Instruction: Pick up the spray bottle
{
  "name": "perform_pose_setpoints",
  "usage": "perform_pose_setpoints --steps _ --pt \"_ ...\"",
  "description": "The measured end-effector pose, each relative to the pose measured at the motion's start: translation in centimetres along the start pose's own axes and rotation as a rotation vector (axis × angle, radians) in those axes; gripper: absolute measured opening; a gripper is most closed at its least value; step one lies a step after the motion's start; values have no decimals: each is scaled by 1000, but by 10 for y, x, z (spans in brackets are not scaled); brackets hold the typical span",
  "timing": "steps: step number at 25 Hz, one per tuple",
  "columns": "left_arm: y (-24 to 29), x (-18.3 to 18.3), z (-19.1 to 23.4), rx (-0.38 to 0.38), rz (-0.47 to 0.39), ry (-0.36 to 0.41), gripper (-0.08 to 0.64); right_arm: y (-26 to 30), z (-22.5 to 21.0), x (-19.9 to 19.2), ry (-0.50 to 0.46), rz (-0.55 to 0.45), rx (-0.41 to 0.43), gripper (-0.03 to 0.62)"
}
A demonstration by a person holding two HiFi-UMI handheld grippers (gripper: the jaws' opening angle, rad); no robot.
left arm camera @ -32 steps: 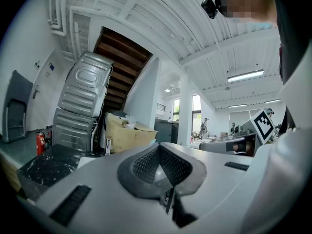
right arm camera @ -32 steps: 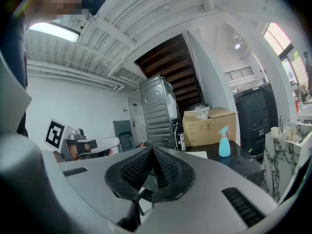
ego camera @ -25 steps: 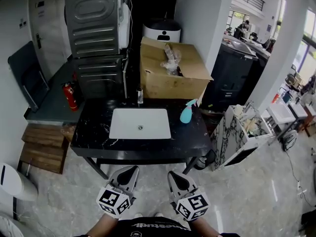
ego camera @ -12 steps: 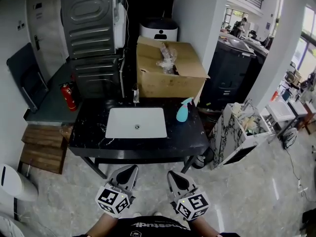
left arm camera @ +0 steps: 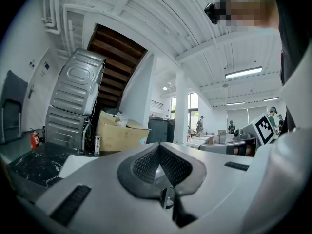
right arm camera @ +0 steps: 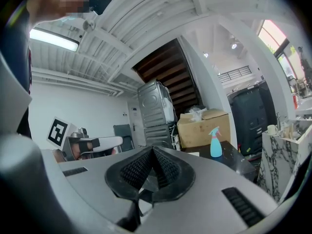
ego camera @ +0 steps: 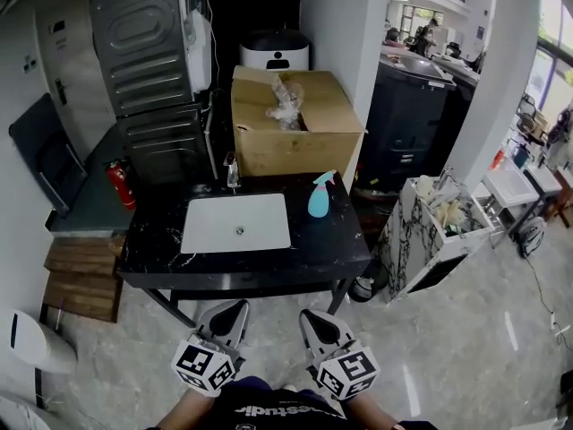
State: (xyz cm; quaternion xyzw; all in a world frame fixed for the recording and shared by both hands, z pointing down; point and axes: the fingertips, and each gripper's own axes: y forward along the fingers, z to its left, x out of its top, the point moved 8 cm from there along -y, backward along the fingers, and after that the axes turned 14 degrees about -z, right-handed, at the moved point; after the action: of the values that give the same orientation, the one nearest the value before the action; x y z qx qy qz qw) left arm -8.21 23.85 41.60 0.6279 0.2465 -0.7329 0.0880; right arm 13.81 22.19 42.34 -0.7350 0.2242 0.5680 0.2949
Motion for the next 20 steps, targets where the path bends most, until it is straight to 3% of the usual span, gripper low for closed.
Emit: perform_pose_setpoints --steps 10,20 --pt "39 -26 15 -16 23 -21 14 18 -33 -11 14 15 -32 37" --pt "131 -41 88 -86 -3 -81 14 107 -90 -9 -31 14 -107 37"
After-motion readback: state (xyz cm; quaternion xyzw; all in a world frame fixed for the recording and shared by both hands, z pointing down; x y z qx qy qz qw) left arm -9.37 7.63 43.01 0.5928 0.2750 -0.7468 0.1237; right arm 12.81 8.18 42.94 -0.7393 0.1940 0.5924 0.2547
